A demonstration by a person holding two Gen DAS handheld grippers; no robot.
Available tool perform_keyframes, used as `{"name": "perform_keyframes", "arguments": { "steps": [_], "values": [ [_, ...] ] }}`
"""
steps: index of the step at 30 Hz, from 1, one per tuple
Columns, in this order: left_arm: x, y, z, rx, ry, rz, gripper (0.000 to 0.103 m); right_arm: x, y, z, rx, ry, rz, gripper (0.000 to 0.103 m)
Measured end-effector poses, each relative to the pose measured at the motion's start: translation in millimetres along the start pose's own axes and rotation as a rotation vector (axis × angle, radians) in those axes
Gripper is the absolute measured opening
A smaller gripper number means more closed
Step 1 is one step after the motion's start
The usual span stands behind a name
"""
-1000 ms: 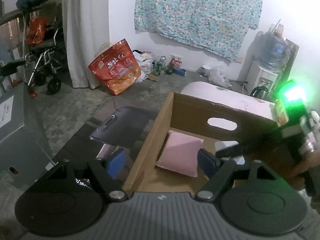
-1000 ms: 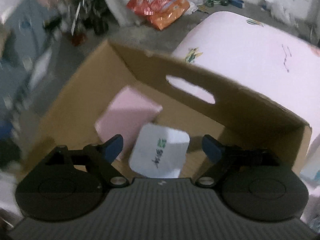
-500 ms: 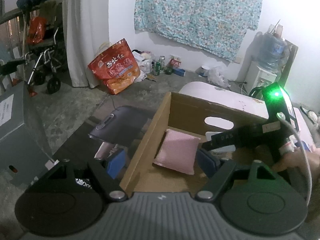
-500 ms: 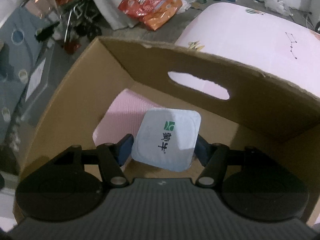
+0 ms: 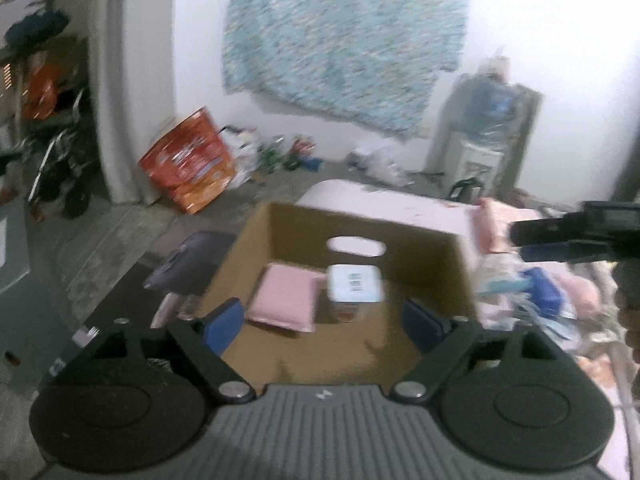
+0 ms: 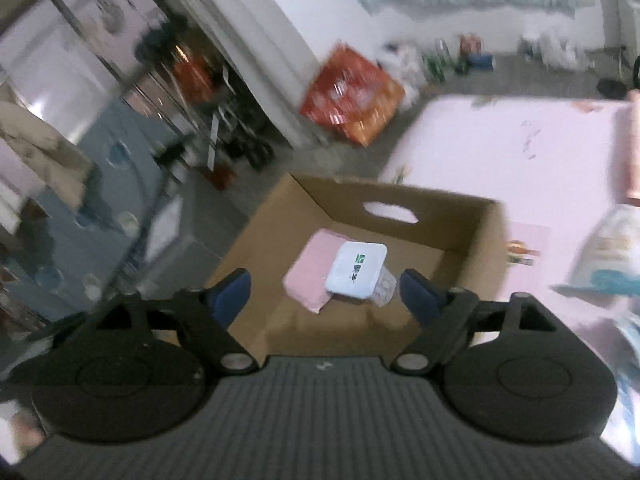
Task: Organize soft objects
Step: 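Move the right tool back to the bed and grasp the blue bandage box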
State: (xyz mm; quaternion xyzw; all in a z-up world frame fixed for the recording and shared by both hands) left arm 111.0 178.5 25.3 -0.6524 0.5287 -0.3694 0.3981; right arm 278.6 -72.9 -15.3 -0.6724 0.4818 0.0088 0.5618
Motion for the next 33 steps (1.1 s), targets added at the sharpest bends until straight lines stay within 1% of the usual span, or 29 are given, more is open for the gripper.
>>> {"name": "perform_keyframes", "arguments": {
  "steps": [2, 4, 6, 10, 13, 15, 16, 18, 20, 21, 22, 23, 24, 25, 27, 29, 30, 33],
  "values": [
    [23, 1, -15, 0.023, 0.055, 0.025, 0.090, 13, -1, -56, 0.067, -0.002, 0.002, 0.087],
    [51, 4, -28, 0.036, 0.115, 0.048, 0.093, 31, 5, -113, 0.131, 0.026, 0.007, 0.089],
    [80, 9, -37, 0.043, 0.177, 0.070, 0.094, 53, 18, -168, 0.190, 0.074, 0.018, 0.089],
    [140, 26, -46, 0.036, 0.276, 0.139, 0.095, 99, 56, -253, 0.277, 0.189, 0.078, 0.089],
    [187, 43, -46, 0.019, 0.344, 0.217, 0.095, 129, 95, -294, 0.318, 0.265, 0.141, 0.089],
    [216, 56, -44, 0.007, 0.378, 0.265, 0.095, 147, 120, -308, 0.335, 0.296, 0.195, 0.089],
    [231, 63, -42, -0.002, 0.399, 0.291, 0.095, 157, 134, -313, 0.344, 0.298, 0.224, 0.089],
    [256, 79, -37, -0.028, 0.435, 0.334, 0.095, 172, 151, -314, 0.362, 0.296, 0.280, 0.089],
    [278, 95, -30, -0.054, 0.452, 0.380, 0.095, 186, 164, -304, 0.372, 0.289, 0.326, 0.088],
    [288, 102, -25, -0.063, 0.453, 0.403, 0.094, 191, 166, -297, 0.372, 0.286, 0.334, 0.086],
    [291, 108, -22, -0.071, 0.447, 0.421, 0.093, 193, 169, -288, 0.370, 0.281, 0.334, 0.082],
    [298, 114, -17, -0.079, 0.440, 0.440, 0.092, 196, 168, -280, 0.366, 0.283, 0.337, 0.079],
    [303, 118, -11, -0.083, 0.432, 0.452, 0.090, 201, 167, -272, 0.357, 0.285, 0.336, 0.074],
    [305, 120, -4, -0.090, 0.423, 0.455, 0.087, 206, 164, -262, 0.348, 0.282, 0.329, 0.072],
    [308, 122, 7, -0.109, 0.406, 0.455, 0.082, 215, 157, -244, 0.331, 0.288, 0.327, 0.071],
    [309, 119, 15, -0.122, 0.394, 0.454, 0.082, 221, 153, -232, 0.321, 0.292, 0.326, 0.071],
    [308, 118, 19, -0.125, 0.389, 0.453, 0.081, 220, 150, -229, 0.323, 0.273, 0.327, 0.071],
    [304, 112, 29, -0.127, 0.386, 0.446, 0.073, 213, 139, -221, 0.333, 0.184, 0.354, 0.071]
  ]
}}
Point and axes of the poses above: each gripper's, at about its wrist camera, not at the fingertips, and z roughly the way its jaws point, x to its right, y to its underside, the point moved 6 cm from there along z, roughly the way its jaws point, and after that the axes turned 15 degrees about x, right-handed, at the moved point
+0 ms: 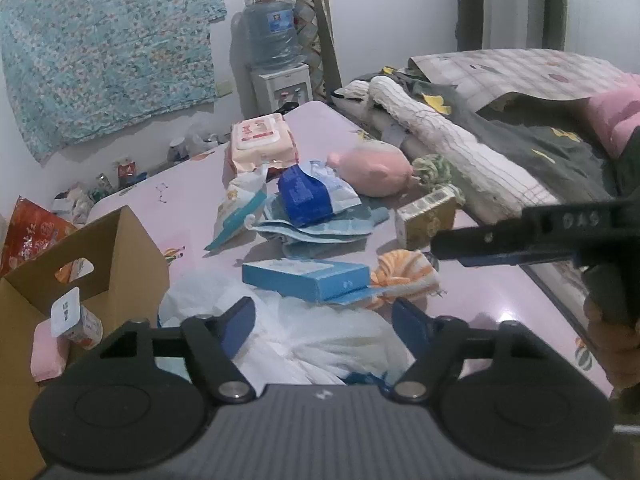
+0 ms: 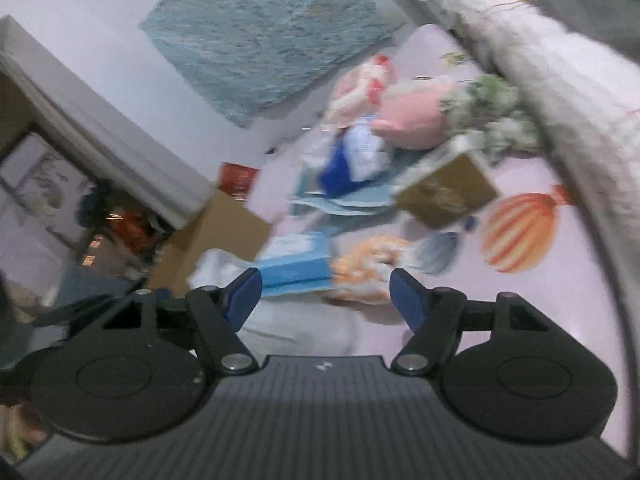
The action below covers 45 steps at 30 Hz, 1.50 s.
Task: Organize soft objects
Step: 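Move the right tool back to the bed and grasp the blue bandage box, then pass the blue bandage box from the right tool into the left tool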
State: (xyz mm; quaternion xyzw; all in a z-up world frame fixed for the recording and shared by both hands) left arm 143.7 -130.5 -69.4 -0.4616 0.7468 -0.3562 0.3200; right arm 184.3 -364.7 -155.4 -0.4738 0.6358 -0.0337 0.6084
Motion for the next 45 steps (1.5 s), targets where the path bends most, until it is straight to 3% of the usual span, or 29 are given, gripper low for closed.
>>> {"name": "perform_keyframes", "arguments": {
  "steps": [3, 7, 15, 19, 24, 30, 36, 41, 45],
  "values": [
    [-6, 2, 7, -0.015, 0.006, -0.021, 0.063, -10, -10, 21, -0.029, -0.038, 0.022, 0.072],
    [-12, 9, 15, -0.045, 0.021, -0.060, 0.051, -21, -15, 70, -0.142, -0.031, -0.002, 0.072],
    [-28, 19, 19, -0.072, 0.025, -0.116, 0.049, -23, 2, 164, -0.369, 0.091, -0.123, 0.074],
    [-33, 22, 20, -0.077, 0.038, -0.146, 0.049, -17, 14, 191, -0.478, 0.077, -0.060, 0.075],
    [-36, 22, 19, -0.074, 0.053, -0.170, 0.049, -9, 22, 209, -0.548, 0.064, 0.040, 0.073],
    [-39, 20, 16, -0.055, 0.070, -0.191, 0.049, -15, 13, 200, -0.459, 0.058, 0.017, 0.071],
    [-39, 13, -3, -0.022, 0.105, -0.226, 0.066, -22, -7, 167, -0.346, 0.042, 0.030, 0.071],
    [-43, 8, -35, 0.014, 0.140, -0.241, 0.074, -56, -15, 121, -0.282, -0.056, 0.006, 0.071],
    [-45, 11, -64, 0.034, 0.180, -0.238, 0.078, -89, -5, 93, -0.297, -0.133, -0.037, 0.072]
  ]
}}
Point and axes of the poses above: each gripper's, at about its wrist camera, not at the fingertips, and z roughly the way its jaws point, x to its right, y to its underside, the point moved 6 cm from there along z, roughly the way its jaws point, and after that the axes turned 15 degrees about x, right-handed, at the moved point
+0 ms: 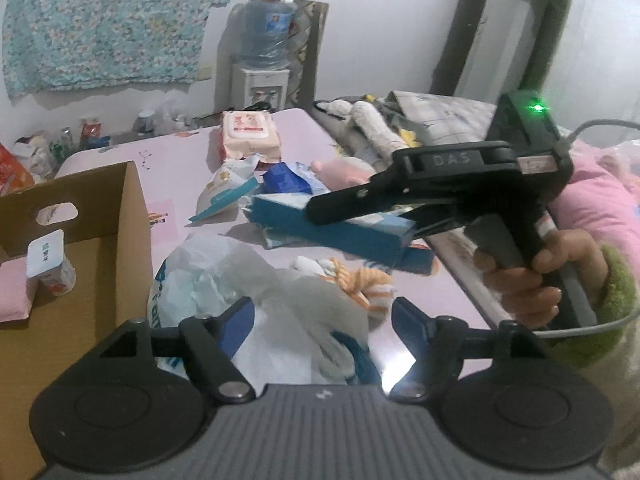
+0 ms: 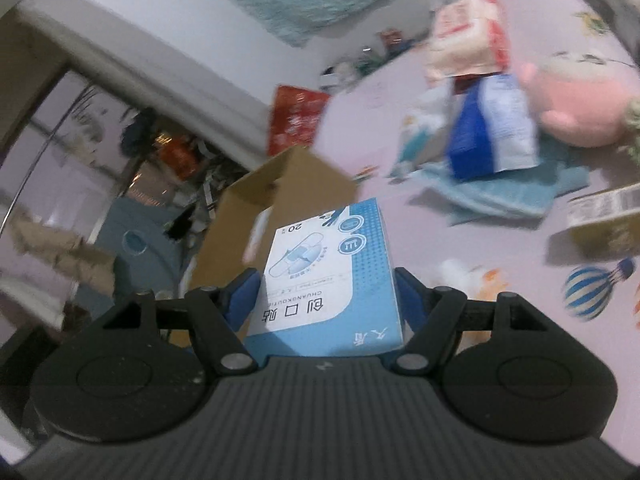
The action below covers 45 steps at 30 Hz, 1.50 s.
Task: Organize soft objects
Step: 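Pass the blue bandage box from the right tool into the left tool, then grasp the striped towel with the right tool while the left tool holds the bandage box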
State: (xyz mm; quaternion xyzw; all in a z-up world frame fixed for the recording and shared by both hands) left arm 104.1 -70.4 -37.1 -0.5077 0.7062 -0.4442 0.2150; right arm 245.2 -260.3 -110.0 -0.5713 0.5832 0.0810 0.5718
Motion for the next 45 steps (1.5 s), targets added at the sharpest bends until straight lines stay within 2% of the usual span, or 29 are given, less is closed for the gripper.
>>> {"name": "perform_keyframes", "arguments": {
  "steps": [5, 9, 13, 17, 24, 26, 30, 34, 37, 40, 42, 45],
  "values": [
    [-8, 13, -21, -0.003, 0.005, -0.049, 0.078, -36, 28, 12, -0.056, -0.051, -0.049, 0.072],
    [-22, 19, -24, 0.003, -0.027, -0.092, 0.078, -57, 45, 27, -0.069, -0.011, -0.146, 0.073],
    [-37, 24, -19, -0.007, -0.025, -0.161, 0.078, -67, 55, 31, -0.072, 0.039, -0.206, 0.075],
    [-48, 26, -16, -0.010, -0.010, -0.224, 0.079, -68, 54, 19, -0.067, 0.017, -0.130, 0.081],
    [-50, 29, -7, -0.018, -0.003, -0.256, 0.082, -50, 53, -1, -0.015, -0.017, 0.006, 0.082],
    [-49, 26, -6, -0.010, -0.007, -0.255, 0.088, -44, 55, -11, -0.006, -0.066, 0.075, 0.082],
    [-48, 20, 0, -0.009, -0.026, -0.240, 0.089, -34, 58, -22, -0.003, -0.156, 0.214, 0.082],
    [-47, 15, 9, -0.036, -0.048, -0.253, 0.089, -15, 45, -44, 0.078, -0.135, 0.235, 0.082],
    [-48, 12, 19, -0.061, -0.080, -0.256, 0.092, -4, 31, -66, 0.153, -0.067, 0.147, 0.082],
    [-50, 9, 30, -0.087, -0.128, -0.249, 0.093, 5, 24, -81, 0.176, 0.059, -0.061, 0.085],
    [-52, 7, 38, -0.108, -0.164, -0.241, 0.093, 11, 25, -81, 0.137, 0.136, -0.208, 0.086],
    [-53, 8, 47, -0.136, -0.189, -0.234, 0.093, 22, 30, -69, 0.034, 0.232, -0.431, 0.087]
  ]
}}
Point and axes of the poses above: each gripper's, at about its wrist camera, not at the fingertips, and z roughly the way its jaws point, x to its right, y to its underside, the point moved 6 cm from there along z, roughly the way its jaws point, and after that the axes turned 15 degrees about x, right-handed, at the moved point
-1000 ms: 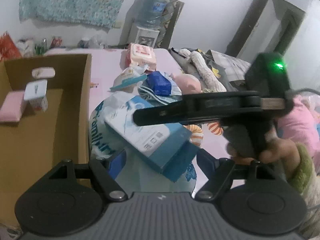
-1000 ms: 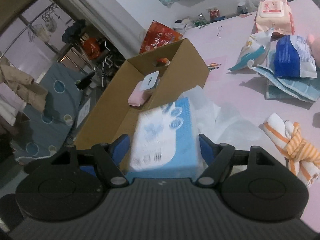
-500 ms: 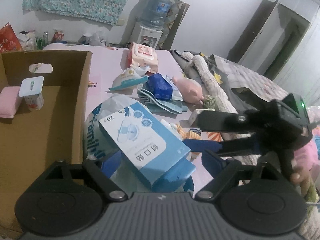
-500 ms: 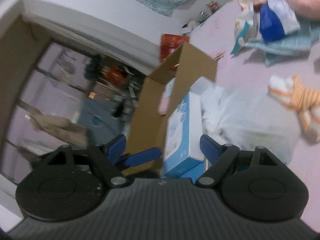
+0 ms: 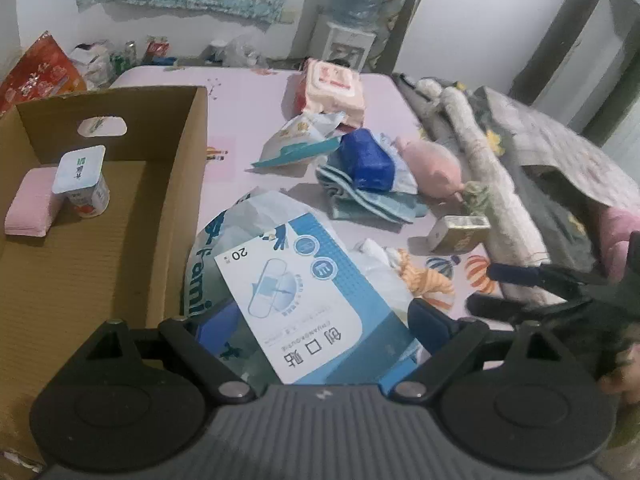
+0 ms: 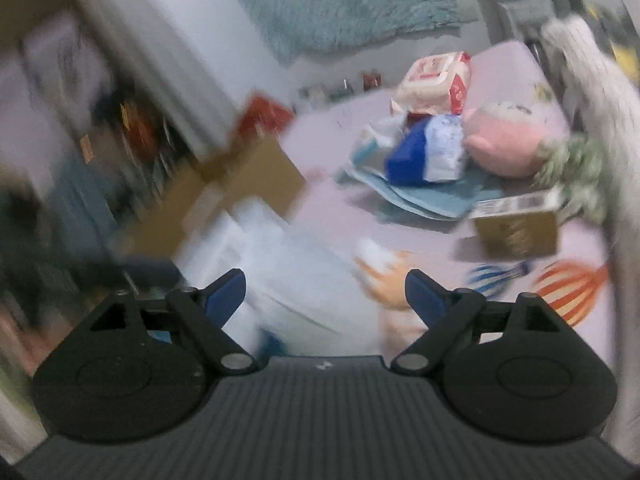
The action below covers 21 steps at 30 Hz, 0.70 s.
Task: Organize soft objects
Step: 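Grasp the striped towel with the right tool while the left tool holds the bandage box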
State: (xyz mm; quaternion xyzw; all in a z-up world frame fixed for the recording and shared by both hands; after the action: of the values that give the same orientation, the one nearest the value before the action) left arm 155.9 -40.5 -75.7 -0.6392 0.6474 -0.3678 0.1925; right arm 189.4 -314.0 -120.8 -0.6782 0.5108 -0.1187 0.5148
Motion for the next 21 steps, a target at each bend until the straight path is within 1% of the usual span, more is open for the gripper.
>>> {"name": "perform_keyframes", "arguments": {
  "steps": [1, 3, 4, 6, 8, 10, 13, 15, 17, 21],
  "values": [
    [0, 0, 3, -0.004, -0.007, 0.003, 0.093, 0, 5, 7, -0.032, 0.020, -0.089, 0.087],
    [0, -1, 7, -0.007, -0.016, 0.012, 0.093, -3, 14, 24, -0.086, 0.020, -0.228, 0.087],
    [1, -1, 9, -0.009, -0.019, 0.018, 0.093, -4, 18, 34, -0.114, 0.020, -0.273, 0.087],
    [0, -1, 12, -0.016, -0.026, 0.022, 0.093, 0, 22, 51, -0.159, 0.022, -0.293, 0.085],
    [0, -2, 15, -0.029, -0.029, 0.019, 0.093, 8, 28, 69, -0.195, 0.013, -0.236, 0.083],
    [-1, -2, 18, -0.040, -0.034, 0.018, 0.093, 17, 32, 77, -0.222, 0.003, -0.122, 0.062],
    [0, -2, 24, -0.052, -0.030, 0.023, 0.093, 26, 36, 70, -0.216, 0.025, 0.000, 0.046],
    [2, -1, 27, -0.056, -0.030, 0.035, 0.093, 29, 41, 61, -0.214, 0.038, 0.062, 0.041],
    [3, 0, 29, -0.052, -0.033, 0.051, 0.092, 35, 46, 47, -0.206, 0.051, 0.134, 0.032],
    [2, 2, 27, -0.031, -0.021, 0.059, 0.087, 49, 58, 24, -0.183, 0.092, 0.224, 0.030]
  ]
}}
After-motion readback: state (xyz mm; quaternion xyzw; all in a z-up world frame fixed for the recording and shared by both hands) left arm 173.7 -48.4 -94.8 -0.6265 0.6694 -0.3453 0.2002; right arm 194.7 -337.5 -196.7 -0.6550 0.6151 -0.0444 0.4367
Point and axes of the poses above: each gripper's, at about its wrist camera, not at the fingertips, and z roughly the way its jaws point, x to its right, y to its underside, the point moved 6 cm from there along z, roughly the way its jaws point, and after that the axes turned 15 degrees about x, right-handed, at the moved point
